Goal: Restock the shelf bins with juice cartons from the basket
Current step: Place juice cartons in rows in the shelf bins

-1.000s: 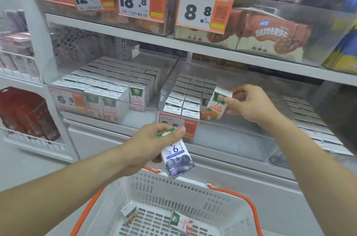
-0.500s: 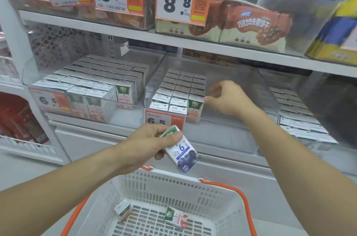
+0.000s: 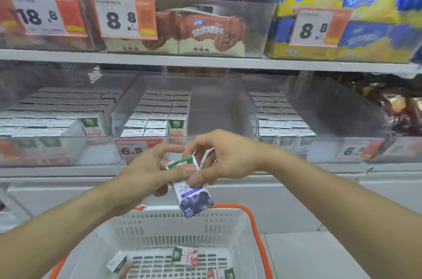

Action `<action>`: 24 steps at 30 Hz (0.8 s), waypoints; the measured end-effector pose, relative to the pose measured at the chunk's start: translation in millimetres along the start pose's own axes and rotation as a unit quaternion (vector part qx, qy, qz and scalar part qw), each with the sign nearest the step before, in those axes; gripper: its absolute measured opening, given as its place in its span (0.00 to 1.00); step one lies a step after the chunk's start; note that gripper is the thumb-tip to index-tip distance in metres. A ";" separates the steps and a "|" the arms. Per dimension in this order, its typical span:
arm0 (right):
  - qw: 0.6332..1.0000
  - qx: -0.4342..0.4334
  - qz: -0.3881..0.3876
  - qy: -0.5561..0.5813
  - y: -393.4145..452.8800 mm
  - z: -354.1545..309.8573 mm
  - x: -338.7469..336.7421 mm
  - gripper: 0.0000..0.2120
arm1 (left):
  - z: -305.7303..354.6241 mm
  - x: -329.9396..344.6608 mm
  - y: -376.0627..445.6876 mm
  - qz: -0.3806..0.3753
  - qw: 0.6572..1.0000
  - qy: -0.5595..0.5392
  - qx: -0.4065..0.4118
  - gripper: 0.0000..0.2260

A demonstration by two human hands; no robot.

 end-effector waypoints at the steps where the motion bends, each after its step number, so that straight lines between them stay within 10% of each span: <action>1: 1.000 -0.002 0.007 0.003 -8.4 2.4 -7.2 0.21 | 7.1 8.3 -0.2 -0.008 1.000 0.012 0.006 0.26; 7: 0.987 -0.010 0.161 -0.005 -75.2 17.6 -108.8 0.20 | 58.4 33.3 26.8 0.059 0.985 0.151 0.064 0.26; 10: 0.958 -0.041 0.275 0.072 -115.3 34.4 -170.7 0.20 | 95.0 50.1 46.1 0.161 0.914 0.339 0.156 0.18; 15: 0.868 -0.107 0.472 0.110 -159.6 82.3 -251.9 0.22 | 120.1 102.5 105.2 0.157 0.829 0.488 0.223 0.46; 19: 0.842 -0.046 0.537 -0.014 -158.9 127.6 -289.5 0.21 | 97.0 125.0 138.2 0.145 0.837 0.498 0.171 0.52; 24: 0.745 -0.159 0.624 -0.173 -155.0 129.2 -302.2 0.11 | 89.7 129.7 137.7 0.220 0.764 0.577 0.189 0.51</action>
Point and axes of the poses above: each hand's wrist, its own y-axis towards the middle knuckle, its own x-axis out of the palm, z = x × y, the point moved 9 cm from there along y, towards the middle knuckle, and after that the axes turned 12 degrees about y, right-handed, at the moved point
